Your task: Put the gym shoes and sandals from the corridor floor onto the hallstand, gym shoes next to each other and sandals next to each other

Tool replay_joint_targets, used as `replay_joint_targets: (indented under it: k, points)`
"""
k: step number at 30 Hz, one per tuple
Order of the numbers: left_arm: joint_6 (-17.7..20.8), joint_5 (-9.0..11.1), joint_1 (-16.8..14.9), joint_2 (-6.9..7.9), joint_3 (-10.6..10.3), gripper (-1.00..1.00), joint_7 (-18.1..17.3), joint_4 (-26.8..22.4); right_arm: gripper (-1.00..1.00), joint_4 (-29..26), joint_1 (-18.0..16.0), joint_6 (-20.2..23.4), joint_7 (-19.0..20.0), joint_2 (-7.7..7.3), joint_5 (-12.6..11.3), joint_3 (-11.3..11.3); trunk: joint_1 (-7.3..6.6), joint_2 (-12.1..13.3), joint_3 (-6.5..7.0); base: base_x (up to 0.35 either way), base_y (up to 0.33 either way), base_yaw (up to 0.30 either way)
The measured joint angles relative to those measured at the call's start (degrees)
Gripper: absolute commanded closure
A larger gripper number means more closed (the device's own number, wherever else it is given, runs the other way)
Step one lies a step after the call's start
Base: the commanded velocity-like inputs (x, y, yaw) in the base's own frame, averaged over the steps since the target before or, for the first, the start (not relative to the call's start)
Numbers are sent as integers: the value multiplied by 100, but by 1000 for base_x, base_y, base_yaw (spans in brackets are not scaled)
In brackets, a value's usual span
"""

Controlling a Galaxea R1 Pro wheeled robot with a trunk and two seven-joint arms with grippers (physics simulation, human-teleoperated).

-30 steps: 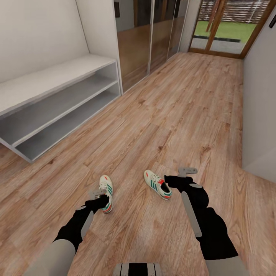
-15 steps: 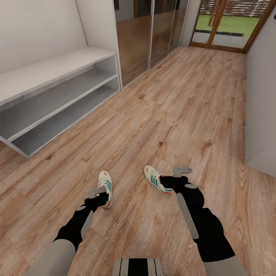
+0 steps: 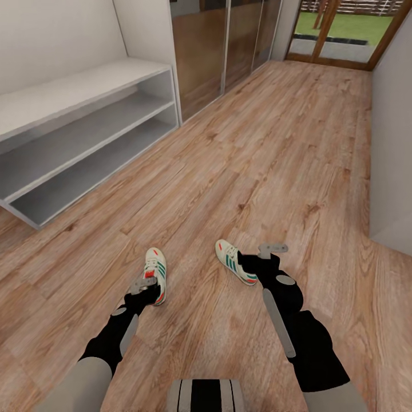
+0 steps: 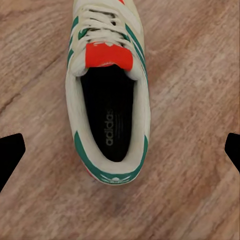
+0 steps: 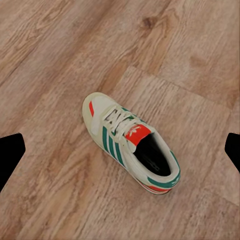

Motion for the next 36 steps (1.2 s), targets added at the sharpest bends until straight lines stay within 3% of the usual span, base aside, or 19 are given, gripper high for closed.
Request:
replay_joint_targets:
  k: [10,21,36]
  points:
    - [-8,0,0,0,26,-100,0,0,-100,0,0,-14,-6,0,-1,151,220,-401,-266,0,0,0]
    - [-12,0,-10,0,27,-100,6,-1,-100,-9,0,-17,-9,0,3,198,249,-417,-556,0,0,0]
    - [-284,-5,-9,-8,18,-100,17,15,-100,-9,0,-23,-9,0,6,198,248,-418,-557,25,-8,0]
